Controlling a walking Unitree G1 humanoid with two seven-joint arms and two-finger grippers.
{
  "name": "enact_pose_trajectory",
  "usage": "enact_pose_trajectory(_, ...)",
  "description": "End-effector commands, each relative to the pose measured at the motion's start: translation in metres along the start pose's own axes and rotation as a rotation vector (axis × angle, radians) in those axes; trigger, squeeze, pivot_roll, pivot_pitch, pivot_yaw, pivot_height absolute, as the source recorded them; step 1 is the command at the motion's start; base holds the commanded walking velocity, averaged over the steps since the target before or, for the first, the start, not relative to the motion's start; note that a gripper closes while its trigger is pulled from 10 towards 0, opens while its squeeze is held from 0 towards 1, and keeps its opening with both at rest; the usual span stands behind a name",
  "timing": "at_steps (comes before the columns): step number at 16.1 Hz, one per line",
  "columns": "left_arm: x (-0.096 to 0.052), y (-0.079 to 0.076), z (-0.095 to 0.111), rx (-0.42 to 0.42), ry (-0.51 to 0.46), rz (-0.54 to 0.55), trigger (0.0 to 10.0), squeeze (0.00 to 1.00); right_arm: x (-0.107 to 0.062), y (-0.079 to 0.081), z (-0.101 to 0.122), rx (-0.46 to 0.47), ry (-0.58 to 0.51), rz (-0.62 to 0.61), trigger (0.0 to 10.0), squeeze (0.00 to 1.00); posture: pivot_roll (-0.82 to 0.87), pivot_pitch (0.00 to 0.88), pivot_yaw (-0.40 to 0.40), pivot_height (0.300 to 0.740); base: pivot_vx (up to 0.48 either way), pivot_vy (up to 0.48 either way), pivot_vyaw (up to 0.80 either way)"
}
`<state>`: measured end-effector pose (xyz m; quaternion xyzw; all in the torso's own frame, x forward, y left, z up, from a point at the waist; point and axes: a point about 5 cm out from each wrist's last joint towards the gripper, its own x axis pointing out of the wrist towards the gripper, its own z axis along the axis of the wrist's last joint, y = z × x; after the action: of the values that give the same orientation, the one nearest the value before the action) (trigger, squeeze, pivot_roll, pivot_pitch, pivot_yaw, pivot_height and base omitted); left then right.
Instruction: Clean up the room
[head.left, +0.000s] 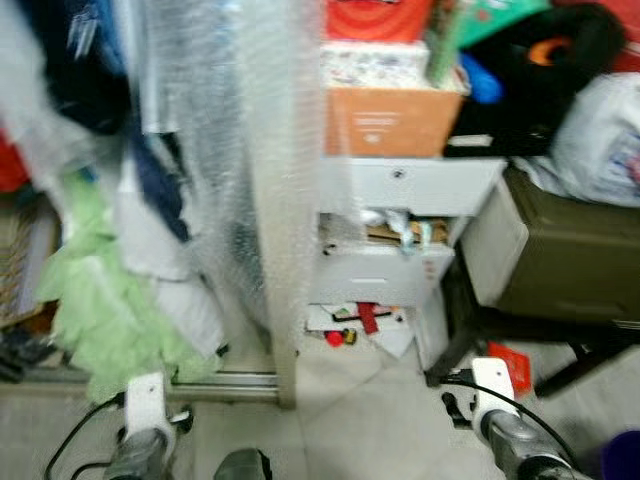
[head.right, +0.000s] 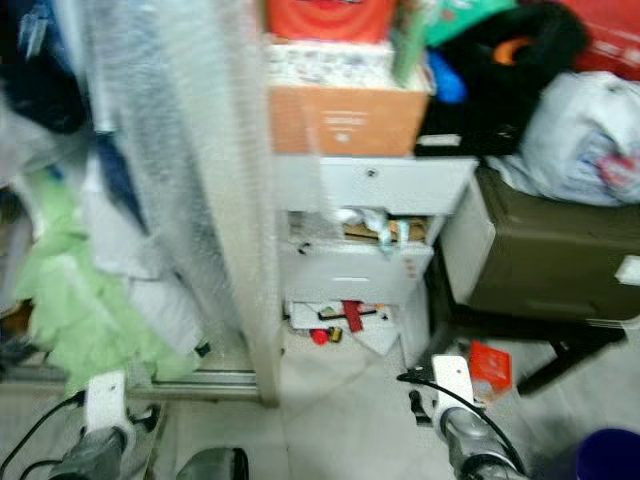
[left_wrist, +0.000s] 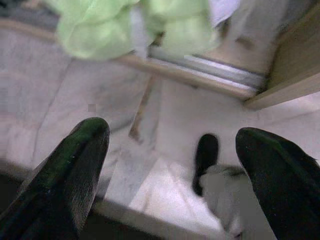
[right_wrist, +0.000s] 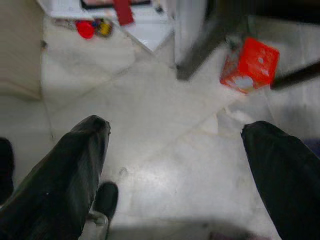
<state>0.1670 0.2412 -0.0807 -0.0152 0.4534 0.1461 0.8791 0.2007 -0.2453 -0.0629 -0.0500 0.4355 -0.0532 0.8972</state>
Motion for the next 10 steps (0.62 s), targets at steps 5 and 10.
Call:
enact_pose_trajectory(5,0.001,0.001,0.003,0.013,0.008,-0.004,10.0,0.0,0.006,0.022,0.024,0.008,-0.026,0.012,10.0,0.0,-0.02,0.0,-0.005,0.74,0.0,0.0,0.15)
enact_pose_trajectory(10,0.002,-0.003,0.008,0.016,0.001,-0.005,10.0,0.0,0.008,0.039,0.032,0.002,-0.033,0.03,10.0,0.0,-0.02,0.0,0.004,0.74,0.0,0.0,0.0)
